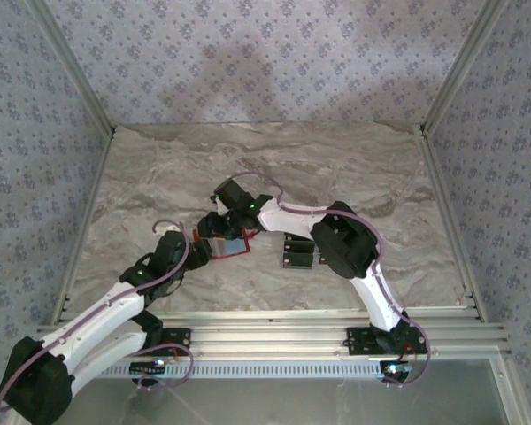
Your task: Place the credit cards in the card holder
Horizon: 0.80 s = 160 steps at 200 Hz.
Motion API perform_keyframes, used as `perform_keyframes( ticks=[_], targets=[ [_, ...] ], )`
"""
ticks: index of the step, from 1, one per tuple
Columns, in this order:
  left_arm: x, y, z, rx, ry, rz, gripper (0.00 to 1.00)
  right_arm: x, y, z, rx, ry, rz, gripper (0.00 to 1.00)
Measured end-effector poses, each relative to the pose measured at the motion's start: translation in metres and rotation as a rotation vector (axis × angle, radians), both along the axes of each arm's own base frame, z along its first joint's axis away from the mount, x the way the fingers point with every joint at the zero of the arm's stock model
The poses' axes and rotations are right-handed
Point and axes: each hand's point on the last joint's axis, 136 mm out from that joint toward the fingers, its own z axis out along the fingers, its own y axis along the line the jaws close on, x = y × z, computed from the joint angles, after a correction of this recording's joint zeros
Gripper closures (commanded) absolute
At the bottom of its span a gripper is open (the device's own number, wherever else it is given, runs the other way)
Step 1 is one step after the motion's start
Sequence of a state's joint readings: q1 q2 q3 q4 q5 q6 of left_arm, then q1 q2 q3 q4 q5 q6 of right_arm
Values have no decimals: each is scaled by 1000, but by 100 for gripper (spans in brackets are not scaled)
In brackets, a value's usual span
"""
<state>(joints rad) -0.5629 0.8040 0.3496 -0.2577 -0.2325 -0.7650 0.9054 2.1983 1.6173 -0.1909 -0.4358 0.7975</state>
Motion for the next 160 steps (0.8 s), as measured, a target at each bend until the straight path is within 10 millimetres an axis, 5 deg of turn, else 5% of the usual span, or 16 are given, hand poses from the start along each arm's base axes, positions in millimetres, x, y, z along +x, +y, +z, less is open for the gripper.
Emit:
perform_keyframes(
  ticks=[97, 160],
  targets=[
    [0, 5, -14, 32, 88, 31, 12, -3, 2, -15, -48, 31, 20, 51],
    [28, 12, -14, 53, 134, 95, 2, 2, -48, 68, -41, -117, -20, 51]
  ],
)
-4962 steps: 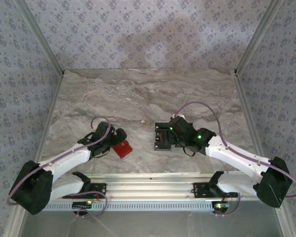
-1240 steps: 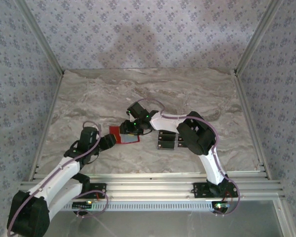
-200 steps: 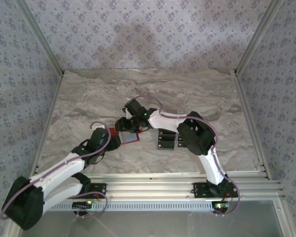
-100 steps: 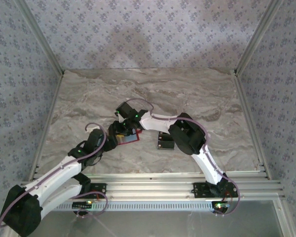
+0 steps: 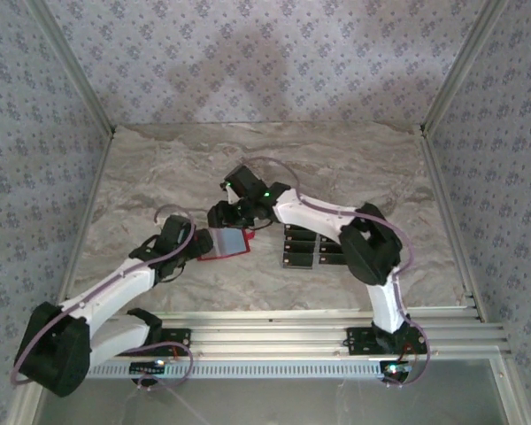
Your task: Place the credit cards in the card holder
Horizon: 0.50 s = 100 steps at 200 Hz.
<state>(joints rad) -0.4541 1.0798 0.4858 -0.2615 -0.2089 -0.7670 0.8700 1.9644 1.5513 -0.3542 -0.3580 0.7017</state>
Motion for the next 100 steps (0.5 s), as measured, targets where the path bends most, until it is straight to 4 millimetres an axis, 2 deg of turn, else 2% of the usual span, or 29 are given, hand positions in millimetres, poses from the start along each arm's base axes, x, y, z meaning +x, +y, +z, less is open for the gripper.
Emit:
perform_keyframes(
  ticks=[16, 28, 70, 100],
  targets=[
    [5, 4, -3, 11, 17, 15, 2, -9, -13, 8, -31, -35, -3, 51],
    [10, 6, -4, 16, 27, 23, 2, -16, -22, 3, -76, -49, -2, 51],
    [32, 10, 6, 14, 14, 40, 0, -61, -54, -48, -339, -60, 50, 51],
    [37, 15, 5, 4, 17, 52, 0, -82, -72, -66, -480, -85, 79, 51]
  ],
)
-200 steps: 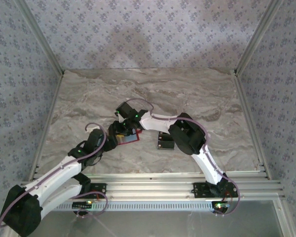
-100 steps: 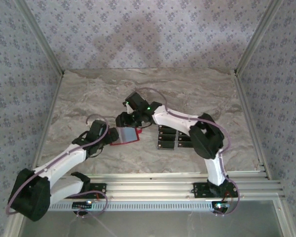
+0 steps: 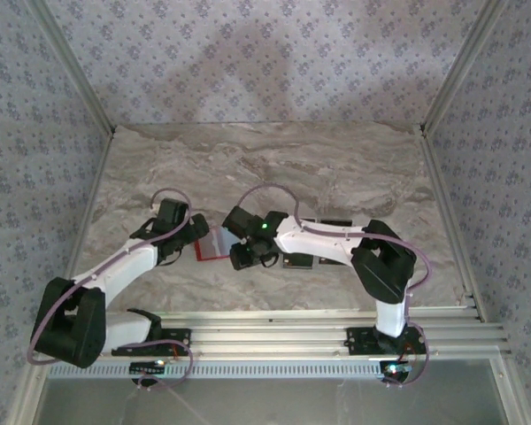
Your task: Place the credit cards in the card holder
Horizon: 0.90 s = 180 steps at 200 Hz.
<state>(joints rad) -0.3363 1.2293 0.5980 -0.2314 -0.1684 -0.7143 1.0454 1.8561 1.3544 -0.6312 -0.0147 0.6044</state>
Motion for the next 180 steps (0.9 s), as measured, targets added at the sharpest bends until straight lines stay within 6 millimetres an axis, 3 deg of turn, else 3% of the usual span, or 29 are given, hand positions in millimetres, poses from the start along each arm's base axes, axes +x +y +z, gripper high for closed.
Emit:
perform_keyframes(
  ticks=[67, 110, 146, 180],
  targets=[
    [-2, -1, -8, -3, 29, -15, 0, -13, -43, -19, -155, -20, -6, 51],
    [1, -3, -13, 0, 52, -22, 0, -30, -51, -7, -134, -42, 23, 51],
    [7, -8, -11, -13, 49, -33, 0, -43, -70, -24, -177, -3, 31, 51],
    [10, -10, -8, -17, 42, -36, 0, -39, -76, -30, -176, 11, 9, 51]
  ],
)
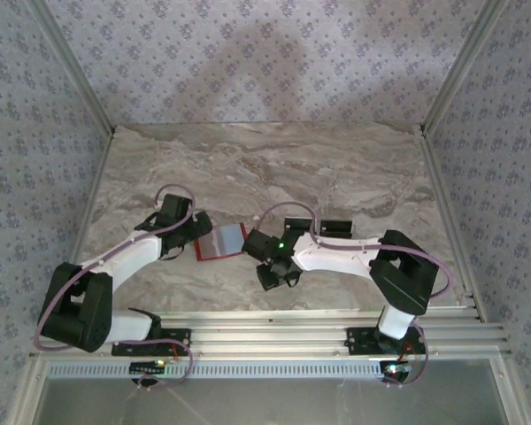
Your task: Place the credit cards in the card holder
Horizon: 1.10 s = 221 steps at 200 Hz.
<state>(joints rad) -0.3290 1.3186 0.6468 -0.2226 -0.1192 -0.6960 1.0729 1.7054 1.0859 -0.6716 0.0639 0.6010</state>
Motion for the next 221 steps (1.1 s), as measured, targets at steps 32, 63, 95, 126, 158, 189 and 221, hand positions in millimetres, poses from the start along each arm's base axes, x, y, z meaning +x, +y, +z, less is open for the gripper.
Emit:
perform_keyframes(
  ticks=[32, 63, 95, 126, 158, 189, 221],
  targets=[
    [0, 0, 0, 0, 0, 0, 0, 15, -1, 0, 24, -14, -40, 51],
    [0, -1, -1, -2, 2, -2, 0, 35, -6, -2, 42, -23, -89, 51],
    [0, 0, -3, 0, 11, -2, 0, 54, -16, -6, 45, -30, -139, 51],
    [-1, -2, -4, 1, 11, -6, 0, 76, -27, -6, 52, -42, -189, 51],
    [1, -7, -5, -2, 14, -20, 0, 105, -42, -6, 54, -57, -254, 51],
    [3, -12, -3, -14, 7, -31, 0, 131, -57, -6, 60, -74, -314, 51],
    [3, -14, -5, -15, 15, -38, 0, 146, -78, -5, 53, -81, -367, 51]
  ],
)
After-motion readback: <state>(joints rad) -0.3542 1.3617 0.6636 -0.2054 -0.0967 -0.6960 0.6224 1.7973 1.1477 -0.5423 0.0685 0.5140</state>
